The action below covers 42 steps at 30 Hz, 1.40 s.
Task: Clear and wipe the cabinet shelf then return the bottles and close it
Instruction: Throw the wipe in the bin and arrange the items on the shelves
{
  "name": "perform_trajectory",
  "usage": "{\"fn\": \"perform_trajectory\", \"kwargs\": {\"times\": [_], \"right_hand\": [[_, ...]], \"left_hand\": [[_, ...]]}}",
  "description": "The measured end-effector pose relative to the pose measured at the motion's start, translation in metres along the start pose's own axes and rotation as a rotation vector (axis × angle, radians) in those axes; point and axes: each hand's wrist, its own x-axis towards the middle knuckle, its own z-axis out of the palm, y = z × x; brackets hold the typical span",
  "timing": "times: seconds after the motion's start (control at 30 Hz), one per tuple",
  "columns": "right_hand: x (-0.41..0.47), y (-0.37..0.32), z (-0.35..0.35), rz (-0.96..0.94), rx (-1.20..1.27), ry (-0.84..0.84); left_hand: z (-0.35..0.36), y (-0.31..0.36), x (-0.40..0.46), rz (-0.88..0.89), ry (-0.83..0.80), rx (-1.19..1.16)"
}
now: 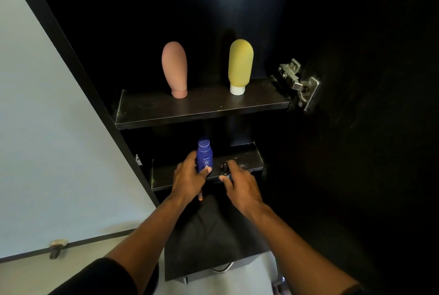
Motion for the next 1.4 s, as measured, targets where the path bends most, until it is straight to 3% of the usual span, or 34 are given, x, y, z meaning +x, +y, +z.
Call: {"fn": "perform_trajectory", "kwargs": {"times": [0.23, 0.47, 0.63, 0.93, 1.13, 1.4], "right_hand": [[-0.003, -0.004, -0.014, -0.027, 0.064, 0.040], [-0.010, -0.033, -0.056, -0.084, 0.301, 0.277], [-0.017, -0.073, -0.107, -0.159, 0.494, 0.440], [-0.009, -0.178, -0.232, -0.454, 0.561, 0.661], [0.006, -0.237, -0.287, -0.566, 0.552, 0.637], [0.047, -0.295, -0.318, -0.554, 0.437, 0.710]], "left_hand": [[-0.013, 0.006, -0.012, 0.002, 0.054, -0.001], [-0.046, 0.032, -0.075, 0.154, 0.228, 0.059], [-0.083, 0.082, -0.085, 0.335, 0.274, 0.034], [-0.180, 0.224, -0.075, 0.853, 0.475, 0.131], [-0.233, 0.277, -0.058, 0.851, 0.687, 0.315], [-0.254, 0.276, -0.038, 0.767, 0.692, 0.536]]}}
